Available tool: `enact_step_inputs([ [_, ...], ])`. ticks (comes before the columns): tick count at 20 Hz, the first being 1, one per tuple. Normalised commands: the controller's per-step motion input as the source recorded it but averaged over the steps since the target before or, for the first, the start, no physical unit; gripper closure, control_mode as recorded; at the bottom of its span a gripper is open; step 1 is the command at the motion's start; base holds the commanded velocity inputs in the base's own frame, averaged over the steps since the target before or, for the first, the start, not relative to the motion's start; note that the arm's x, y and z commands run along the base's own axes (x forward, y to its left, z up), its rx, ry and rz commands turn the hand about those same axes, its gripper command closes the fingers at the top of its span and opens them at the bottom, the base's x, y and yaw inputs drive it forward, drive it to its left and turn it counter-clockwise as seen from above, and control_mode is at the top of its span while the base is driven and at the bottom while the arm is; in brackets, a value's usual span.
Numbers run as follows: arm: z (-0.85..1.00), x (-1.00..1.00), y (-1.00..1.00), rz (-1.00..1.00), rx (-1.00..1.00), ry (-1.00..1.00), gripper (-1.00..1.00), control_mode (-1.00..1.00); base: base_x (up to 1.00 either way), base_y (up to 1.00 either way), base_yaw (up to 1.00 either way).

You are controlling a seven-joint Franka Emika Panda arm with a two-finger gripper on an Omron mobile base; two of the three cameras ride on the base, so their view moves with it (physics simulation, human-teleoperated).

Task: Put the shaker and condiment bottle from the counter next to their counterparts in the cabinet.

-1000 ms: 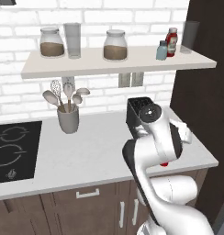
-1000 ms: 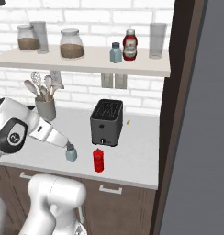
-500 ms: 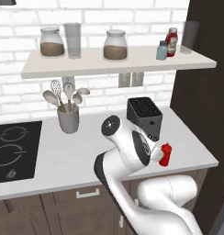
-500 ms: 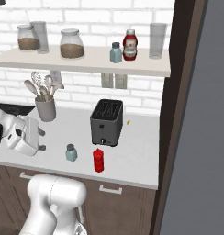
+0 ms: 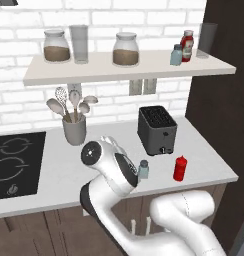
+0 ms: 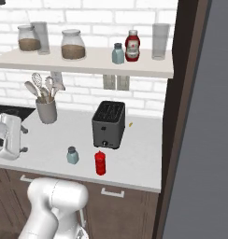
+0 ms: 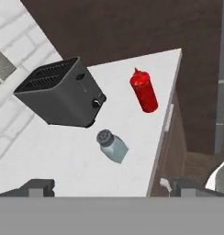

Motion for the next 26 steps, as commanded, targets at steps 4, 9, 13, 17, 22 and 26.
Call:
enact_step_inputs([
  [4,-0.37,1.00,0.27,0.00,0.03,0.02,-1.00,-1.00,0.00,0.00,0.00],
  [9,-0.03,0.70,0.05,-0.09,-0.03,0.19,-1.00,-1.00,0.00,0.00,0.00],
  [13,-0.08,0.05,0.00,-0.30,-0.11,0.17,-1.00,-1.00,0.00,0.00,0.00],
  [17,-0.12,0.00,0.00,-0.27,-0.20,0.22,-1.00,-1.00,0.00,0.00,0.00],
  [22,-0.03,0.00,-0.03,-0.10,-0.09,0.09,-1.00,-1.00,0.00,0.00,0.00],
  [26,-0.03,0.00,-0.07,0.00,0.00,0.00,-1.00,-1.00,0.00,0.00,0.00],
])
